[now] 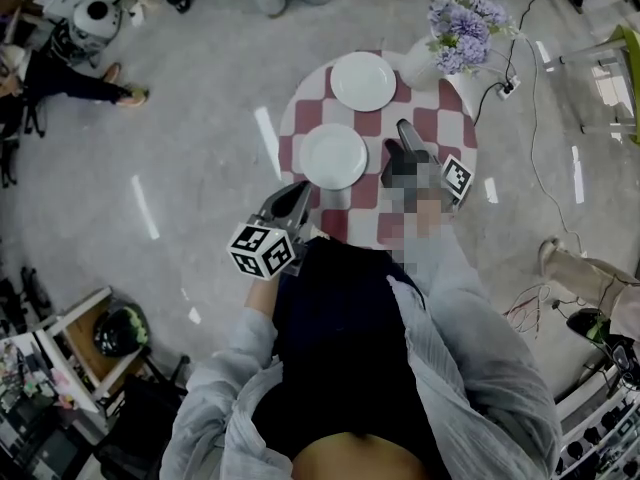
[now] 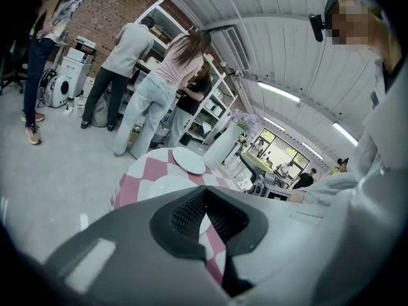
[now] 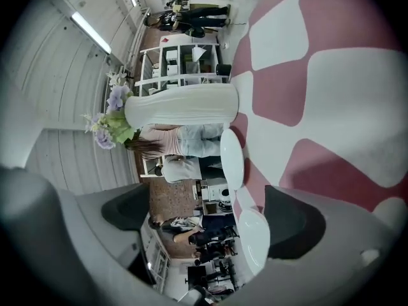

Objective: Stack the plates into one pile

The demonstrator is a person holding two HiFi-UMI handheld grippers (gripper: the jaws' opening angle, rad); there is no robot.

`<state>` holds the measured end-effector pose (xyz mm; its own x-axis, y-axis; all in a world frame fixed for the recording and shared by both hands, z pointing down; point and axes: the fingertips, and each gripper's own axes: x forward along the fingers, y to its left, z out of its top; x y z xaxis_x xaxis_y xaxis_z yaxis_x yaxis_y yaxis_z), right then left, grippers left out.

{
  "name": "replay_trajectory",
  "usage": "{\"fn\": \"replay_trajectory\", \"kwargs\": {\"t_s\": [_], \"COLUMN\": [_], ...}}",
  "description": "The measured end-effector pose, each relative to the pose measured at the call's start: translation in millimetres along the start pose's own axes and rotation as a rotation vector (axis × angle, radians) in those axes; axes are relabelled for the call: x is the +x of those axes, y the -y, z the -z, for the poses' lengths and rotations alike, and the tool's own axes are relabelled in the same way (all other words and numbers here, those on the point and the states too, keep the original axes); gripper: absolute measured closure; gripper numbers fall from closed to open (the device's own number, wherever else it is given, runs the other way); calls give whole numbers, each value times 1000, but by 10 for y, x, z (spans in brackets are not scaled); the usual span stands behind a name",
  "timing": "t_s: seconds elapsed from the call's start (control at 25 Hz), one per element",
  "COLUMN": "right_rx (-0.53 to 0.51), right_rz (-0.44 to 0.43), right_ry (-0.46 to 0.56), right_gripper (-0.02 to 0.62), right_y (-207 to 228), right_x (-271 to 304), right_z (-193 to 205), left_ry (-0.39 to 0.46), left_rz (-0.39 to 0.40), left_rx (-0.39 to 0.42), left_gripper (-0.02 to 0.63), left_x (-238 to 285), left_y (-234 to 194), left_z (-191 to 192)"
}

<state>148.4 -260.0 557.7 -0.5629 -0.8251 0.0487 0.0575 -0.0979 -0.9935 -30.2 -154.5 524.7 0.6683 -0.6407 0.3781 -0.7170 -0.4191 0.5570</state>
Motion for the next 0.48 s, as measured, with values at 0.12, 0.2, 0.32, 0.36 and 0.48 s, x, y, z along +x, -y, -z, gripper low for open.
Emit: {"fn": "replay_trajectory", "kwargs": {"t_s": [0.12,0.2,0.32,0.36,0.48], "right_rx": [25,43,50,49,40], "right_rz": [-10,-16,-11,-9,-6], "right_ry": [5,11,5,1,-9], "right_gripper": [54,58,64,66,71], "right_y": [32,51,102,116,150], "right_x": [76,135,231,267,381], "right_z": [-95,-151,-210,-223,-262], "left_ry": [-8,-13,-16,-16,-17], "left_rz": [-3,-8,-15,-17,-24], "left_rx": [-8,-14,-23,-25,-29], "left_gripper": [595,595,595,595,595], "left_x": [100,164,251,277,340], "left_y": [5,-3,-22,-31,-71], "left_z": [-2,-5,-21,-31,-51]}}
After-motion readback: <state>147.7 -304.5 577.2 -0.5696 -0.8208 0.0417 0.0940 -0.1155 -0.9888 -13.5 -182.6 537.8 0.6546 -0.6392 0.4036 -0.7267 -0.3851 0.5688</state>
